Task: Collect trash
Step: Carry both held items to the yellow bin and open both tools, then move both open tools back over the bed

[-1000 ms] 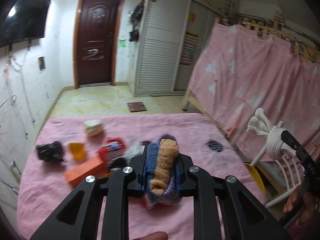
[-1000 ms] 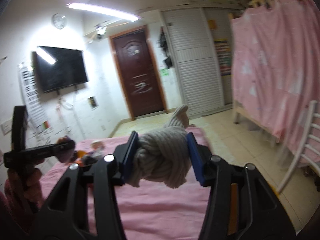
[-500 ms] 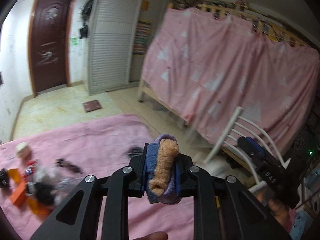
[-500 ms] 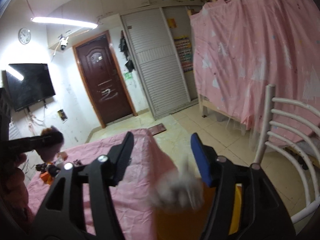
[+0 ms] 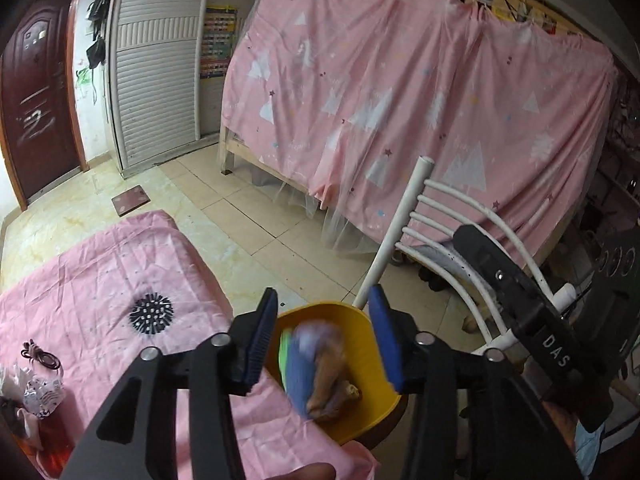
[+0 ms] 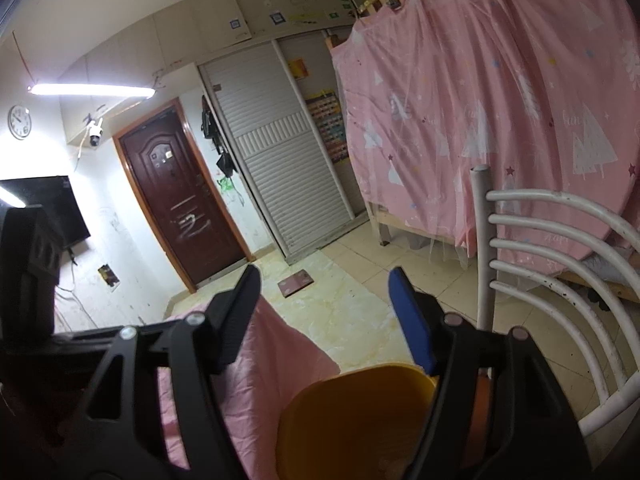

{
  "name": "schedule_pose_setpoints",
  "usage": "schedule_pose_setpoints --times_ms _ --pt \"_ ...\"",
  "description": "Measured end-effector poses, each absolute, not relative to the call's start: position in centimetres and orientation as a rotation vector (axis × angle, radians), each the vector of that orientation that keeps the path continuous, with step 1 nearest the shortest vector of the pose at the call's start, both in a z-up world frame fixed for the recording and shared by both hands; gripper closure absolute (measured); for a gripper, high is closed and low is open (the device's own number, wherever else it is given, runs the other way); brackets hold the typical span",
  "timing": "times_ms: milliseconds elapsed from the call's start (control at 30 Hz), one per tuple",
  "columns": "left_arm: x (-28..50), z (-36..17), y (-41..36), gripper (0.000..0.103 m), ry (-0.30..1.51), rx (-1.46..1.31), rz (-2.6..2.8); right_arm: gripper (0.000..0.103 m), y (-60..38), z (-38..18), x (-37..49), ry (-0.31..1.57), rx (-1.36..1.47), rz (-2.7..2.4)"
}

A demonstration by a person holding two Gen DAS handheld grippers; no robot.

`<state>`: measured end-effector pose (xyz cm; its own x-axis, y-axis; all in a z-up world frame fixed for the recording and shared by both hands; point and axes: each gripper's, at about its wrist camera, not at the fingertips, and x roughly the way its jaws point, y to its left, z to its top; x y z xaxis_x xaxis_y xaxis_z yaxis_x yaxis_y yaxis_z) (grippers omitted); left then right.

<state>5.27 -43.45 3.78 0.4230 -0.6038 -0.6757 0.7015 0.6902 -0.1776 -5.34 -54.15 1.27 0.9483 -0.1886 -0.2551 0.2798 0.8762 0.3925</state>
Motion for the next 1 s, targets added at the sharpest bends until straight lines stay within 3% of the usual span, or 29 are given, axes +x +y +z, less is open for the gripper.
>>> schedule_pose_setpoints --times_ms 500,1000 --pt "6.3 5.8 -38.1 0.050 0.758 0.062 -0.722 0.029 -50.4 1.2 -3.0 0.254 0.384 -0.150" --pt "9.3 7.3 -22.0 0.037 0.678 0.022 -0.430 0.021 -39.1 0.3 2.6 0.375 0.262 0.051"
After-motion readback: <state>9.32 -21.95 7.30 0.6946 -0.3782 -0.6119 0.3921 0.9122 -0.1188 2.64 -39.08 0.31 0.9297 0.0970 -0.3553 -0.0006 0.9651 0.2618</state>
